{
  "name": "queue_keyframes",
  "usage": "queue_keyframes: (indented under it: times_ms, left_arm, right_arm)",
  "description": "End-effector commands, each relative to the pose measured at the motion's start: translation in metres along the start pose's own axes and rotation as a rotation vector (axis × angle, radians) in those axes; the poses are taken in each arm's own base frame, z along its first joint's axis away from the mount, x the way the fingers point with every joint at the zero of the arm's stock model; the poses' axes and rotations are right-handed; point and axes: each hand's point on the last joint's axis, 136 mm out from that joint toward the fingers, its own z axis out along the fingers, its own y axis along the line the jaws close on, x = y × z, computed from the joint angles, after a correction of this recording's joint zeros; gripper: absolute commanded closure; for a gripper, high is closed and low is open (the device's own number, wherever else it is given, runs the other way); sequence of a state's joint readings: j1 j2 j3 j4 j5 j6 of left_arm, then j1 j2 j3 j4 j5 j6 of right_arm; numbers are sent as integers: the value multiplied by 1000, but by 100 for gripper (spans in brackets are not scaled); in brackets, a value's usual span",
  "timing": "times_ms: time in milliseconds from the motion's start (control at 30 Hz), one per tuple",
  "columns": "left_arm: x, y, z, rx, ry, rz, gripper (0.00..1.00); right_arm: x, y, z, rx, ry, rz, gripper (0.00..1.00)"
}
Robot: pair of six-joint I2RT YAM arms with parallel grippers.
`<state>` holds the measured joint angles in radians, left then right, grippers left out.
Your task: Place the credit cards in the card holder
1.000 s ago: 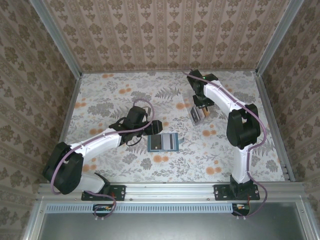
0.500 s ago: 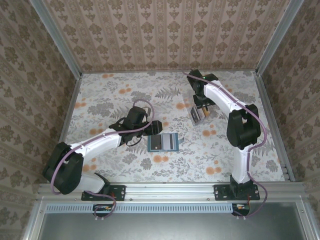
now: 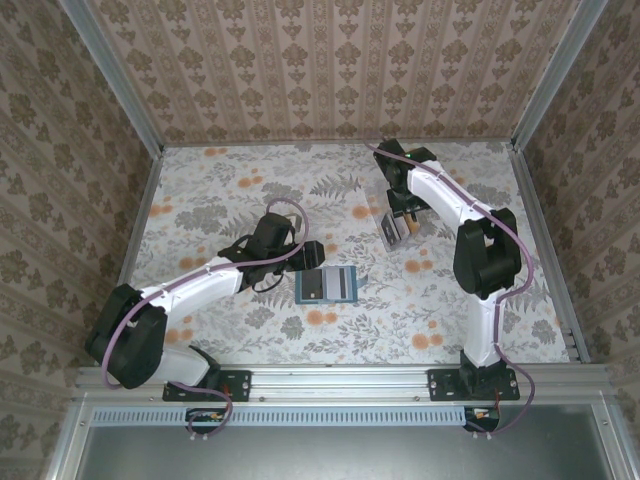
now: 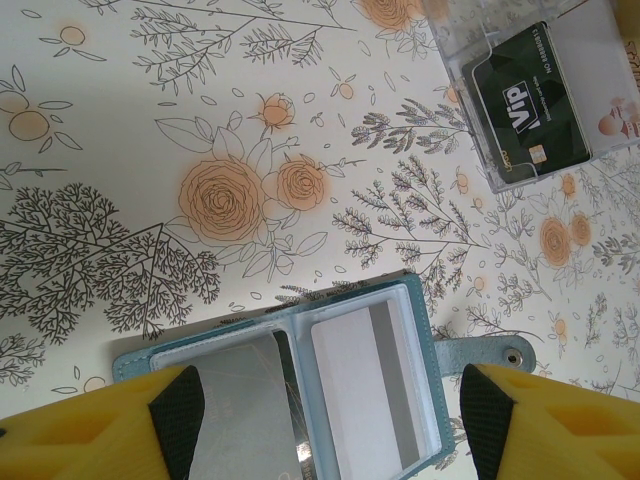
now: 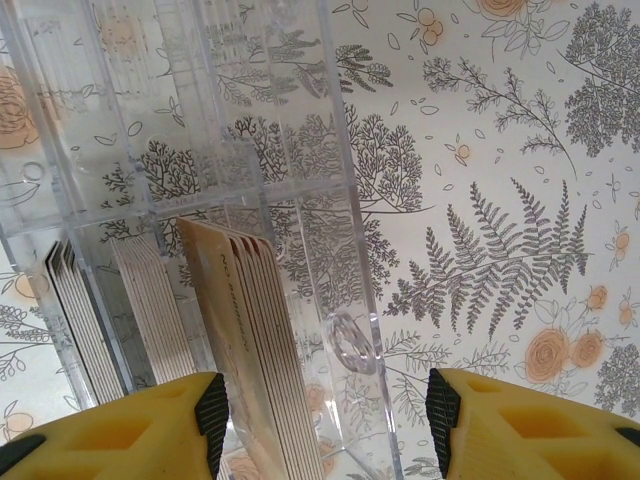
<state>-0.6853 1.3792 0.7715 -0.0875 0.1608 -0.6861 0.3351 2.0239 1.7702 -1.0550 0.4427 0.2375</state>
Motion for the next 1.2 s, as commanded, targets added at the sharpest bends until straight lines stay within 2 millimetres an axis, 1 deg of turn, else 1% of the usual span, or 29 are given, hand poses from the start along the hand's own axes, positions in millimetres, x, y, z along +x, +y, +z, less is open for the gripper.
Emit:
queue_keyframes:
  times_ms: [0, 133, 300, 367, 500, 633, 733, 867, 1167]
  left_arm:
    - [2, 1, 2, 3, 18, -6, 29]
    - [2, 1, 3, 2, 22, -5, 29]
    - [3, 1, 4, 4, 25, -8, 29]
    - [3, 1, 4, 5, 26, -8, 29]
    - [2, 0, 4, 4, 24, -7, 29]
    - [2, 0, 5, 7, 26, -8, 29]
    - [2, 0, 6, 6, 29, -8, 29]
    - [3, 0, 7, 8, 32, -9, 29]
    - [4, 1, 7, 6, 31, -10, 29]
  right_arm:
    - [7, -7, 11, 58, 31, -10, 41]
    - [10, -2, 18, 42, 49, -15, 41]
    - [11, -2, 24, 55, 58, -21, 41]
    - [10, -3, 24, 64, 58, -22, 41]
    - [6, -11, 16, 90, 34, -15, 41]
    - [0, -18, 3, 103, 1, -11, 44]
    - [-1, -22, -2, 112, -14, -8, 46]
    - [-1, -22, -6, 134, -24, -23, 48]
    - [-3, -23, -9, 148, -31, -34, 61]
